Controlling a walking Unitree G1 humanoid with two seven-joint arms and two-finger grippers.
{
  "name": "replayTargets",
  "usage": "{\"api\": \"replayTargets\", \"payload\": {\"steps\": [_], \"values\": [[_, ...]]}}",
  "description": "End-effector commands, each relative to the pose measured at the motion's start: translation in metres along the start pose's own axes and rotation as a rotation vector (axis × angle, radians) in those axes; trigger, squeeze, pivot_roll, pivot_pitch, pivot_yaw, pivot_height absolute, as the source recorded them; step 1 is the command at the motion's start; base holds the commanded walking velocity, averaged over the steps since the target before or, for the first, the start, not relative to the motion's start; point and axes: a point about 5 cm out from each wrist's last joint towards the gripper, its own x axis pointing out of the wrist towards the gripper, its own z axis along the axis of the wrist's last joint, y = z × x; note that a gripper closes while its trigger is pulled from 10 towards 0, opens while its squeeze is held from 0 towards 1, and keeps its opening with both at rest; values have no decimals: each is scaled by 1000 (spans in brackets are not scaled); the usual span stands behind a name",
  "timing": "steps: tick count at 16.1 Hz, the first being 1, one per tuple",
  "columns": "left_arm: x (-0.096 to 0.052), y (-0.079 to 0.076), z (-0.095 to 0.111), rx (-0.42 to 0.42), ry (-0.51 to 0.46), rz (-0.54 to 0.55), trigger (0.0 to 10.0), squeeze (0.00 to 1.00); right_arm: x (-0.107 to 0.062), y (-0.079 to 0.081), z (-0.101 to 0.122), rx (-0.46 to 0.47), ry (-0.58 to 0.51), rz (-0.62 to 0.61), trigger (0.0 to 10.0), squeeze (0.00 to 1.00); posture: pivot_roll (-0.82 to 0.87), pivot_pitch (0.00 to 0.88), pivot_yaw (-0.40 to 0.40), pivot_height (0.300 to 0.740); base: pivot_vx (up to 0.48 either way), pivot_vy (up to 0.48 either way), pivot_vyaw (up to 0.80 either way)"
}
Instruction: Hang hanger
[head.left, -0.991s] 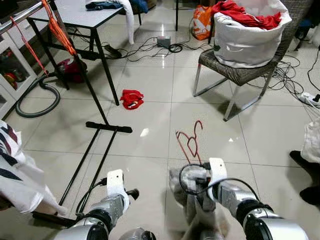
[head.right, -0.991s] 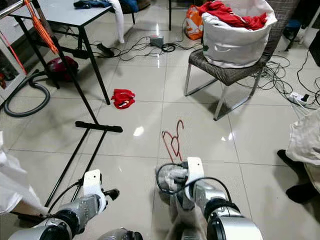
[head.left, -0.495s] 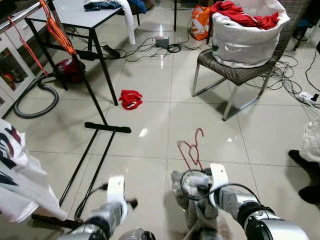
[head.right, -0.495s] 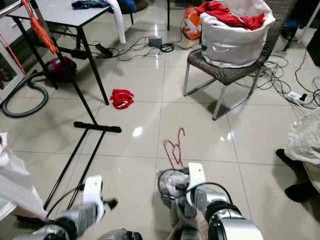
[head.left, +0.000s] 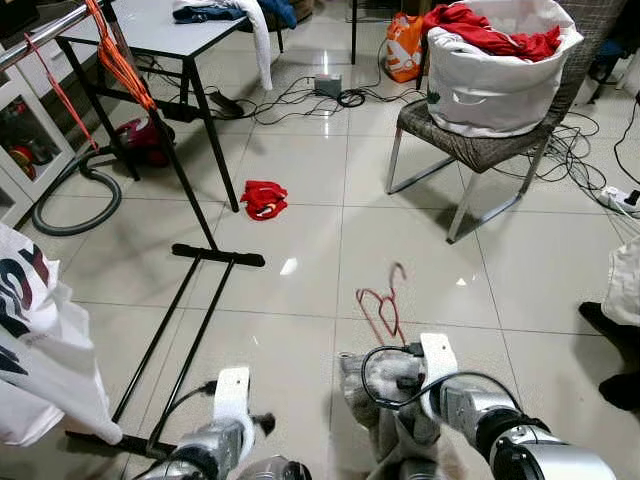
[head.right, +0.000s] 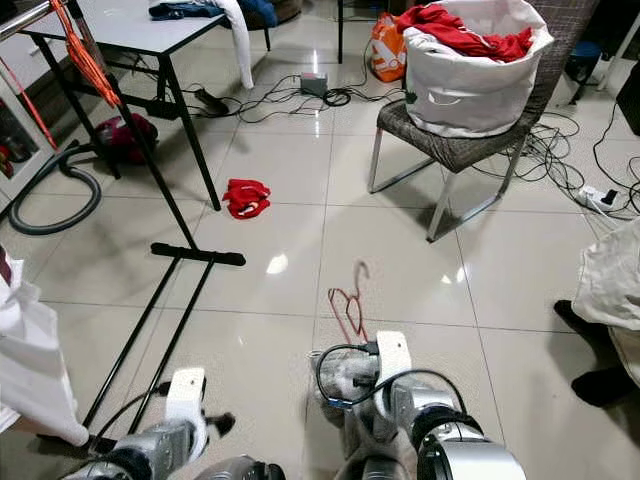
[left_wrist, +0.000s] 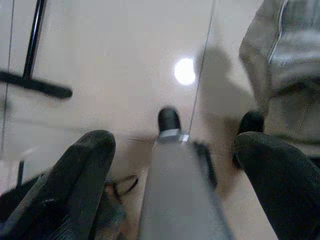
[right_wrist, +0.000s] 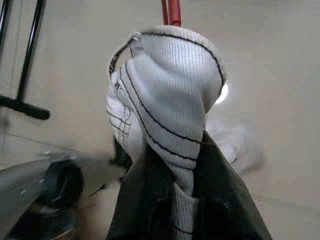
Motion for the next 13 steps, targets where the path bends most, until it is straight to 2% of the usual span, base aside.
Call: {"api": "replayTargets", "payload": {"steps": [1, 2, 3, 6, 8, 11, 13], "values": [[-1, 0, 16, 11, -63, -5, 10000, 0, -3, 0, 27, -71, -102, 0, 10000, 0, -139, 0, 95, 740, 0, 0, 0], [-1, -1, 20, 9, -81, -8, 10000, 0, -4, -1, 34, -83, -130, -3, 10000, 0, -139, 0, 95, 740, 0, 0, 0], [-3, -7, 43, 19, -161, -19, 10000, 0, -9, -2, 58, -108, -222, 1, 10000, 0, -140, 0, 96, 740, 0, 0, 0], [-15, -20, 103, -14, -366, -82, 10000, 0, -19, 3, 95, -187, -407, 2, 10000, 0, -141, 0, 92, 740, 0, 0, 0], [-21, -24, 123, -23, -451, -104, 10000, 0, -26, 6, 109, -205, -502, 15, 10000, 0, -143, 0, 93, 740, 0, 0, 0], [-49, -35, 176, 3, -751, -189, 10000, 0, -52, 16, 146, -326, -761, 81, 10000, 0, -149, 0, 90, 740, 0, 0, 0], [-56, -38, 188, 22, -816, -199, 10000, 0, -59, 20, 152, -358, -809, 124, 10000, 0, -148, 0, 88, 740, 0, 0, 0]]}}
